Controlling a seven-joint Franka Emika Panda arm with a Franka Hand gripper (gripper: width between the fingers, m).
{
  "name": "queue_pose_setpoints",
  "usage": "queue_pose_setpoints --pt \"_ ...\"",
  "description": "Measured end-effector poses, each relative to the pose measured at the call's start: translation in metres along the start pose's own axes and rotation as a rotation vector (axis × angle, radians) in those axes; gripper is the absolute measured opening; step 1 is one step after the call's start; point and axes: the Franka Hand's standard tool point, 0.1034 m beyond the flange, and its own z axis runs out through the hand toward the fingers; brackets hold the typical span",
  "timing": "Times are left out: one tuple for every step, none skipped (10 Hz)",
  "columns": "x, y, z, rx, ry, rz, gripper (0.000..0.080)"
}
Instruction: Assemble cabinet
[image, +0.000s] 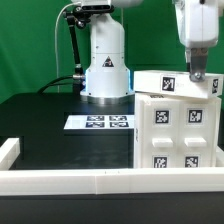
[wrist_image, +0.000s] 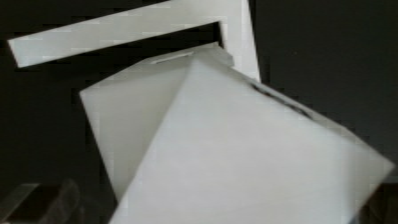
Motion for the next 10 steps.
queue_pose_setpoints --pt "0.001 0.001 0.003 -0.005 0.002 -0.038 0.0797" --pt "0.0 0.002 0.004 -0.006 0.003 -0.041 0.0797" --pt "0.0 0.002 0.004 -0.006 0.003 -0.1 0.0797" --pt "0.0 0.002 0.004 -0.008 0.004 -0.195 0.0797" --pt "-0.002 0.002 0.002 -0.033 0.004 -0.4 0.0797" --pt "-0.006 0.0 -0.001 -0.057 -0.001 -0.589 0.0797" --pt "-0.01 -0.004 -0.005 -0.07 -0.006 -0.818 0.0797" --pt "-0.01 -0.008 -0.008 -0.079 -0.013 -1.051 0.0797" --pt "-0.009 -0.009 -0.009 -0.077 -0.015 -1.109 0.0797" --pt "-0.009 -0.009 -0.008 -0.079 -0.02 -1.267 0.0797"
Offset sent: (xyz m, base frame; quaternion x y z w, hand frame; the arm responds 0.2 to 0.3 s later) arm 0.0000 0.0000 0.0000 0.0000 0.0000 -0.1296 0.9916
